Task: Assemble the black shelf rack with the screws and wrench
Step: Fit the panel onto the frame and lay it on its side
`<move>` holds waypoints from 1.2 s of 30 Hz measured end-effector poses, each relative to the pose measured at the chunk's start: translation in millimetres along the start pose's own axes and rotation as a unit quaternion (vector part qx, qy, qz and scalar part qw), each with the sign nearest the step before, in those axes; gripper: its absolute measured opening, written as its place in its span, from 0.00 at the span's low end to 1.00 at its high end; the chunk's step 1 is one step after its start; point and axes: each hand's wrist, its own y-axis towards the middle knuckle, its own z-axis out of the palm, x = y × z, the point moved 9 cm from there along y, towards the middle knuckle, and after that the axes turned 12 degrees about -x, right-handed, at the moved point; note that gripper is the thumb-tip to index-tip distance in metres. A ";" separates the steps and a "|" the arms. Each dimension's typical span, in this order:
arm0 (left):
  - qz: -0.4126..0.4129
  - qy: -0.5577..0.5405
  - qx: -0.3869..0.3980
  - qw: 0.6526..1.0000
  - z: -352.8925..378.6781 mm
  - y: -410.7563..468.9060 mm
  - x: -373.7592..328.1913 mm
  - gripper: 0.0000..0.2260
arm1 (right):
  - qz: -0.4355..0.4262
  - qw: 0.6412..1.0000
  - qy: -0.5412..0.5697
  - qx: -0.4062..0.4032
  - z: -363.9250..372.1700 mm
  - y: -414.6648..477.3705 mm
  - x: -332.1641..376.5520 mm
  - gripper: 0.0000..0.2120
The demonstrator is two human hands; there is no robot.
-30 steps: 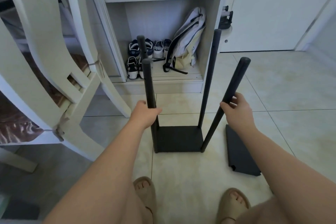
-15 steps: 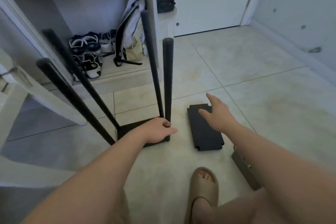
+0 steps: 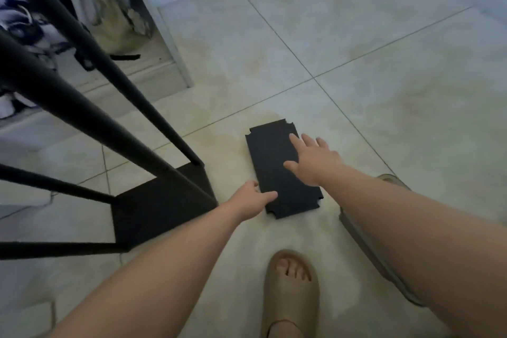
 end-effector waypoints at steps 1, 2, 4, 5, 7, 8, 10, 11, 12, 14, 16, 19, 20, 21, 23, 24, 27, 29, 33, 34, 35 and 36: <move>-0.001 -0.007 -0.009 1.000 3.4 9.4 0.0 0.32 | 0.001 1.000 0.001 0.007 11.1 5.4 -3.9 0.35; -0.005 -0.015 -0.019 1.000 9.3 23.1 0.9 0.31 | 0.003 1.000 0.006 0.015 24.0 14.0 -9.5 0.36; -0.022 -0.036 -0.040 0.998 21.4 52.7 5.3 0.28 | 0.006 0.999 0.019 0.026 47.4 32.7 -21.7 0.36; -0.035 -0.051 -0.051 0.997 25.9 64.6 8.1 0.27 | 0.008 0.999 0.028 0.033 58.5 39.4 -26.4 0.36; -0.055 -0.074 -0.068 0.993 33.9 82.5 13.5 0.25 | 0.018 0.997 0.055 0.041 76.2 49.6 -34.5 0.37; -0.061 -0.078 -0.080 0.992 37.1 91.0 16.3 0.24 | 0.028 0.995 0.081 0.044 84.5 55.6 -38.5 0.37; -0.061 -0.070 -0.108 0.990 39.7 103.2 20.2 0.23 | 0.050 0.988 0.141 0.035 94.0 65.7 -45.0 0.34; -0.059 -0.067 -0.120 0.989 39.6 106.8 22.4 0.22 | 0.056 0.984 0.168 0.023 96.6 69.7 -47.1 0.30; -0.058 -0.066 -0.129 0.988 39.3 108.8 24.0 0.22 | 0.062 0.980 0.190 0.008 97.4 73.0 -48.6 0.27; -0.057 -0.070 -0.141 0.986 37.4 107.9 24.8 0.21 | 0.082 0.965 0.249 -0.016 95.4 74.5 -50.4 0.22; -0.049 -0.071 -0.155 0.984 32.3 103.0 20.0 0.20 | 0.104 0.943 0.314 -0.032 89.1 71.5 -50.3 0.21; -0.018 -0.076 -0.171 0.982 19.5 88.6 -0.5 0.20 | 0.111 0.919 0.373 -0.066 61.9 61.8 -52.1 0.20; -0.004 -0.077 -0.175 0.982 14.4 81.6 -9.6 0.20 | 0.111 0.911 0.388 -0.079 48.2 57.0 -54.2 0.20; 0.010 -0.078 -0.178 0.981 8.9 73.4 -19.4 0.20 | 0.111 0.905 0.400 -0.093 32.9 50.8 -56.5 0.19; 0.042 -0.085 -0.184 0.978 -3.5 52.6 -42.8 0.19 | 0.112 0.894 0.416 -0.122 -0.7 35.0 -62.1 0.17; 0.061 -0.085 -0.188 0.977 -10.5 40.6 -56.2 0.19 | 0.114 0.889 0.422 -0.138 -18.5 25.6 -65.0 0.16; 0.118 -0.064 -0.204 0.970 -33.3 -0.7 -97.2 0.21 | 0.124 0.868 0.441 -0.192 -71.9 -8.7 -72.6 0.17; 0.158 -0.055 -0.216 0.962 -49.0 -33.2 -124.0 0.20 | 0.134 0.852 0.453 -0.227 -106.4 -35.2 -79.0 0.21; 0.233 -0.034 -0.249 0.939 -85.4 -108.0 -170.5 0.19 | 0.151 0.796 0.522 -0.268 -174.0 -93.5 -84.3 0.31; 0.253 -0.027 -0.258 0.932 -94.3 -128.9 -180.9 0.19 | 0.152 0.780 0.542 -0.274 -190.4 -109.5 -83.0 0.31; 0.273 -0.020 -0.266 0.924 -103.4 -150.4 -189.9 0.20 | 0.155 0.766 0.558 -0.280 -206.2 -126.4 -80.7 0.30; 0.291 -0.015 -0.276 0.916 -113.2 -172.3 -197.7 0.20 | 0.155 0.754 0.570 -0.286 -221.7 -143.8 -76.9 0.28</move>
